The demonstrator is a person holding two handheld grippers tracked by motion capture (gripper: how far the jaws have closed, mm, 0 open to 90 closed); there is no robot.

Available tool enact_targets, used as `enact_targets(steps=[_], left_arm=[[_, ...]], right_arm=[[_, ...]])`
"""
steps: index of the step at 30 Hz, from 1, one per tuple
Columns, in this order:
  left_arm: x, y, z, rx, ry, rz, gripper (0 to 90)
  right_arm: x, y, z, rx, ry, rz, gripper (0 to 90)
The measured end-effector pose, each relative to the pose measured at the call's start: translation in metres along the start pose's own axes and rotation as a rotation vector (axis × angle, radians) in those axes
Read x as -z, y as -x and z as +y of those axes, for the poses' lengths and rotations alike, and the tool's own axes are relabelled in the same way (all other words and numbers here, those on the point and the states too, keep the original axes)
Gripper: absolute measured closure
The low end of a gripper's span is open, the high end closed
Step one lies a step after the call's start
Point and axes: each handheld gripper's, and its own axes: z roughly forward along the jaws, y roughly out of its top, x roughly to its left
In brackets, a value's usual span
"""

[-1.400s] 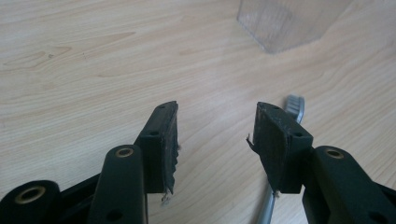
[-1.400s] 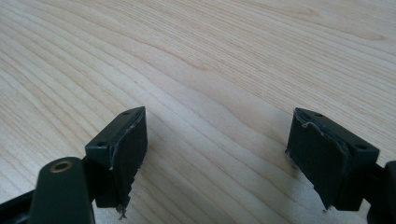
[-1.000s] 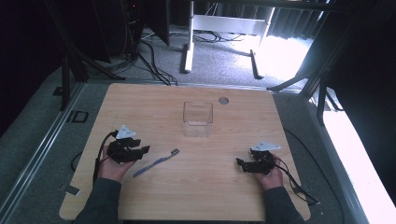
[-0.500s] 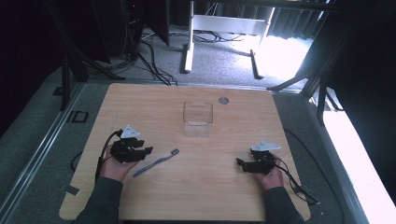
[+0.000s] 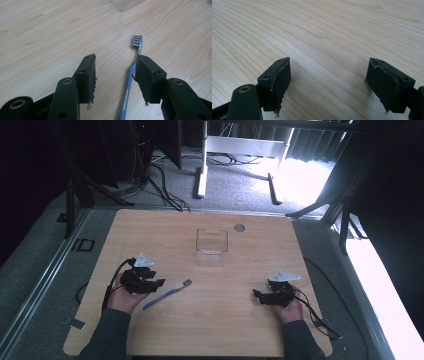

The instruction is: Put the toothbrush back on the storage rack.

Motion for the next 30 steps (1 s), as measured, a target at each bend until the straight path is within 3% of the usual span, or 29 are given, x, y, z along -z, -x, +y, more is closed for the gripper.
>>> enact_targets(steps=[30], left_arm=[[-0.0003, 0.0039, 0.0069, -0.049, -0.076, -0.006, 52.1]], right_arm=[[0.0, 0.0, 0.0002, 0.0, -0.001, -0.001, 19.6]])
